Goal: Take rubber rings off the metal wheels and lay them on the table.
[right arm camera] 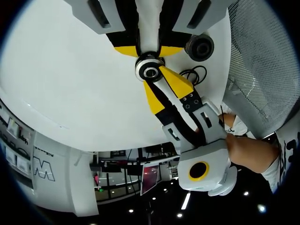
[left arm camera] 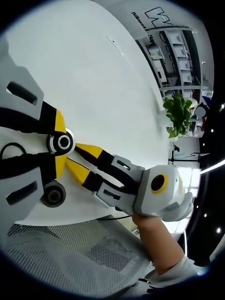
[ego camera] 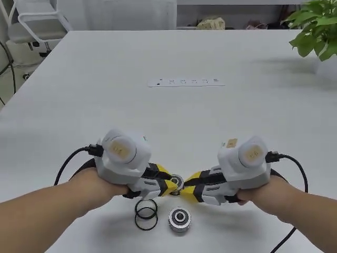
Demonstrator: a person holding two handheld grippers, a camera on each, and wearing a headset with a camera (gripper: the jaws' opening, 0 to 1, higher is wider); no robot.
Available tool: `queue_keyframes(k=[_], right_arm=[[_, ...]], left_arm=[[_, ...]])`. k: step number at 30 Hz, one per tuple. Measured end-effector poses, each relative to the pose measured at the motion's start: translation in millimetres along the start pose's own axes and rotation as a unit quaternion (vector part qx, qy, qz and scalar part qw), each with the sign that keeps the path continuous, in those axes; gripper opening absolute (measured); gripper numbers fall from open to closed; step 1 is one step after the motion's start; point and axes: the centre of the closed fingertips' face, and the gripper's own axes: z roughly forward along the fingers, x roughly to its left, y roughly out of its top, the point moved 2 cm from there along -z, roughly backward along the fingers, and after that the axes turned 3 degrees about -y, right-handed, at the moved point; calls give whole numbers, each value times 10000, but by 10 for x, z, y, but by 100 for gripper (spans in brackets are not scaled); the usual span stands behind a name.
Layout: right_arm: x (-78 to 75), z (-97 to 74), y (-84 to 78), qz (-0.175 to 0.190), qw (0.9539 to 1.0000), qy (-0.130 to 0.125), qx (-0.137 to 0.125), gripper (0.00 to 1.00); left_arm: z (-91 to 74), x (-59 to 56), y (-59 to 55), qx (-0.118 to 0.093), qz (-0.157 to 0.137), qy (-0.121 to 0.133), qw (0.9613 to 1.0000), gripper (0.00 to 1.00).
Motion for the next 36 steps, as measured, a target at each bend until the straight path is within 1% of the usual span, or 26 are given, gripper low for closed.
queue_keyframes(k=[1,2,9,13,14,24,27,30,36], right_arm=[[0,0,0,0,10000,0,-1,11],[0,0,0,0,10000,1,-4,11],[1,0,2,15,10000,-8,-6,11],[-1,0,1,48,10000,-7,-15,11],[-1,-1,0,62,10000,-4,-11,11],[-4,-2,-3,146,9999,-5,-24,10],[-5,-6,-8,182,9998,1,-15,7],[-19,-19,-31,277,9996,-5,15,0],[-18,-15,-29,336,9994,-24,19,0]], left_arm=[[6,-19,3,14,48,3,10000,12],[6,-13,8,14,58,31,10000,12],[-1,0,-5,-49,-7,73,10000,12],[0,17,-4,-70,-49,145,9999,9],[1,26,-3,-58,23,151,9999,8],[3,16,-10,-97,4,212,9997,8],[3,18,-13,-117,4,215,9997,8],[2,15,-12,-110,4,222,9997,8],[-2,14,-16,-98,-12,273,9996,8]])
